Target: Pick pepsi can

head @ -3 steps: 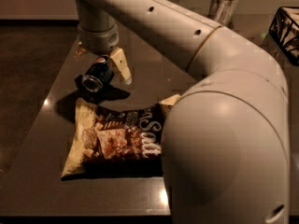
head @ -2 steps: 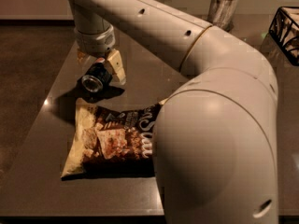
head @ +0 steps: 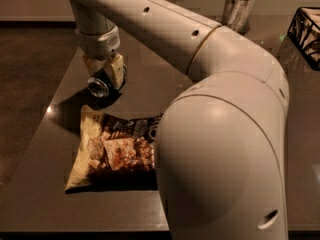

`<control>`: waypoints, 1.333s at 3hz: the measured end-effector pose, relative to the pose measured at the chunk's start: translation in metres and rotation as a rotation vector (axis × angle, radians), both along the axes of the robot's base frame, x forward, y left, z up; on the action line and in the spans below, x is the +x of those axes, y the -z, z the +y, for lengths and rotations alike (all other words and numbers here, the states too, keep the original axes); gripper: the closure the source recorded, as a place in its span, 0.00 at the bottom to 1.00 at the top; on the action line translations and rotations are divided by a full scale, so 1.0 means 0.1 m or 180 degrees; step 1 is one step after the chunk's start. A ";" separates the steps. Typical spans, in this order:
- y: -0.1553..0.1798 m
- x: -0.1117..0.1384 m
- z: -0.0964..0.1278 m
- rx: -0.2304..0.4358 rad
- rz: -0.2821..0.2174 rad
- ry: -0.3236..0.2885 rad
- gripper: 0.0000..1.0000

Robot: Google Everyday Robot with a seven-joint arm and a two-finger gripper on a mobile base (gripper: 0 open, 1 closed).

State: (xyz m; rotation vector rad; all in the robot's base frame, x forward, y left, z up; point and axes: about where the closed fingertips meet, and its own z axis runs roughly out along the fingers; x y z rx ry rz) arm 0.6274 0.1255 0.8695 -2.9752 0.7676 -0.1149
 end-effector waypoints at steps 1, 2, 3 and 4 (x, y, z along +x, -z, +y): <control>-0.26 -0.07 0.02 0.0187 0.0014 -0.0066 0.88; -0.56 -0.16 0.05 0.0371 -0.0041 -0.0181 1.00; -0.78 -0.21 0.06 0.0475 -0.0102 -0.0256 1.00; -0.78 -0.13 0.16 0.0581 -0.0199 -0.0256 1.00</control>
Offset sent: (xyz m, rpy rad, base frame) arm -0.0574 -0.0279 0.0951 0.0625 0.0799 0.1008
